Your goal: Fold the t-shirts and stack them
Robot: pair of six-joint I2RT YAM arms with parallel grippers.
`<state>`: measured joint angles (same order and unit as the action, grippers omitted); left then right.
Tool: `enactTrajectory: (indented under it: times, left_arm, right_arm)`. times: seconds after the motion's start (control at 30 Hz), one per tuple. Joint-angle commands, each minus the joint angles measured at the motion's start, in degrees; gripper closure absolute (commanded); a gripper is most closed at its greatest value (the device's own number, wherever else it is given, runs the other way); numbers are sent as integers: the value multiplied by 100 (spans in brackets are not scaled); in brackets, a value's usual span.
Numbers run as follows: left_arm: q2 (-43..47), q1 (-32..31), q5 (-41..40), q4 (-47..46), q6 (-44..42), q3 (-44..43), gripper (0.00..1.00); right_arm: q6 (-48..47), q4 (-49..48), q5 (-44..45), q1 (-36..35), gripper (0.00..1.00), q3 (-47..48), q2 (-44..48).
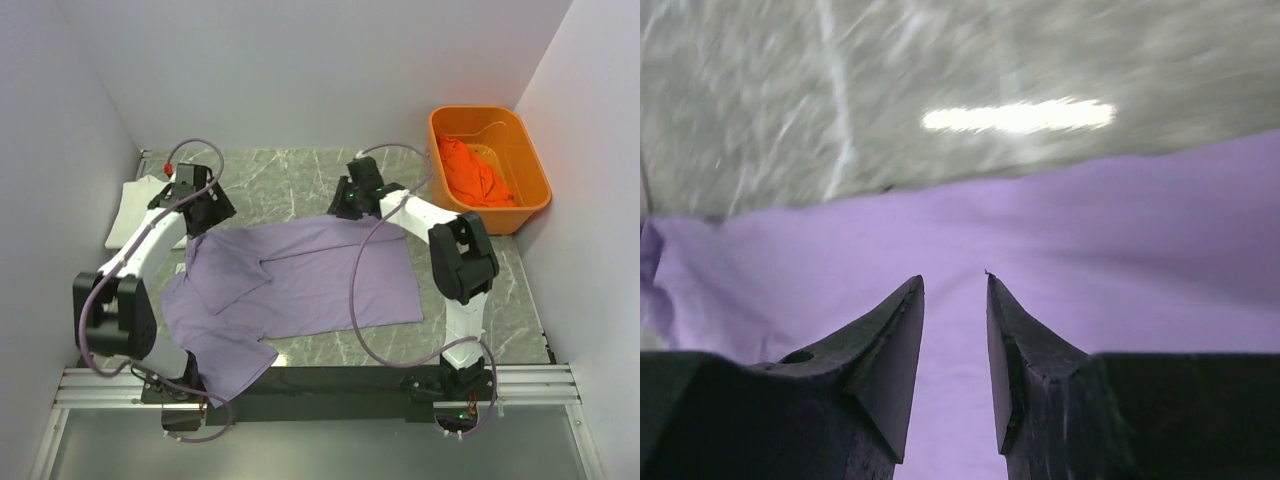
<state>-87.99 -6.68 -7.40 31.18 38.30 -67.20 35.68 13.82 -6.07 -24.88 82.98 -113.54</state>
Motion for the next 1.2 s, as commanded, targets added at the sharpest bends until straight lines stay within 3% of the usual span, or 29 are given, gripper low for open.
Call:
enactTrajectory:
  times: [0.0,0.13,0.37,0.9,1.17]
  left_arm:
    - [483,17,-560,-218,-218,277,14]
    - [782,17,-929,-261,-323,505,10]
    - [932,35,-1202,-349,-403,699,10]
    - [555,255,-1010,-340,-499,682,12]
    - [124,342,-606,-296,-359,401,16]
  right_arm:
    - [149,-3,-272,-166,61,306,-282]
    - [229,32,-343,-210,61,411,-660]
    - [88,1033,334,-43,60,746,-1030]
    - [88,1632,985,1108,60,658,-758]
    - [211,1502,1064,1293,59,650,-679]
